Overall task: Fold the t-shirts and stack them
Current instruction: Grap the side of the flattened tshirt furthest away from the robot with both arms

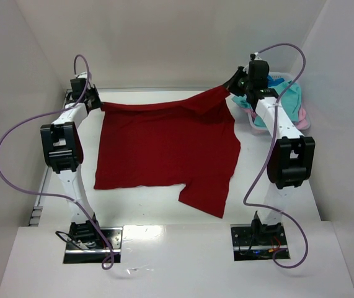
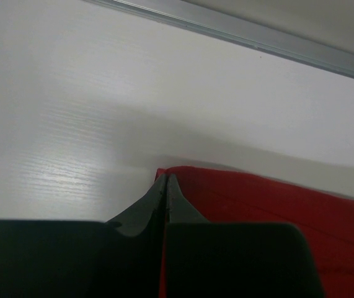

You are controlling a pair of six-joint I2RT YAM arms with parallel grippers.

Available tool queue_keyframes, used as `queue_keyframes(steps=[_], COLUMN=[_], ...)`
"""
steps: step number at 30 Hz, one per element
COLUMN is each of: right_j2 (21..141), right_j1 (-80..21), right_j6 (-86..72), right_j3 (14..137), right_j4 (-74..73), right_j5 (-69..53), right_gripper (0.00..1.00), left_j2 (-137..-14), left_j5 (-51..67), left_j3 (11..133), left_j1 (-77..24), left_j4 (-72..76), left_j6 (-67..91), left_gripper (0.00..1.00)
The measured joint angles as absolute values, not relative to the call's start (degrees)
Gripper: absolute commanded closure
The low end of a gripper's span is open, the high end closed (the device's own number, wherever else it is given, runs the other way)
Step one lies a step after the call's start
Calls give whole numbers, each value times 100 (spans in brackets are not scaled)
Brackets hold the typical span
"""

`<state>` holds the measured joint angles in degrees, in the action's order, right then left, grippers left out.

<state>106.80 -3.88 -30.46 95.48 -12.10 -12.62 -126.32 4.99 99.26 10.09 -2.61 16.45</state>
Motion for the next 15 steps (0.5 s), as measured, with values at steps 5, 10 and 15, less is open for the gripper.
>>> queue_keyframes(steps=[5,10,15], right_j2=[10506,10427,10425], right_j1=[-388,-388,-388], right_j6=[-3070,-3105,-3109], right_j3=[9223,8799,8508], right_j4=[-1210,-1227,-1238], right_j5=[-1302,-1343,-1420], right_gripper=[100,100,100], left_j2=[-12269,-11710,-10991], left_j5=[510,526,532], left_j3=[9784,9494,8838], left_j1=[1011,1033,1059], left_j4=[-336,-443,-513], left_j6=[1643,1640,1693], left_gripper=[100,100,100])
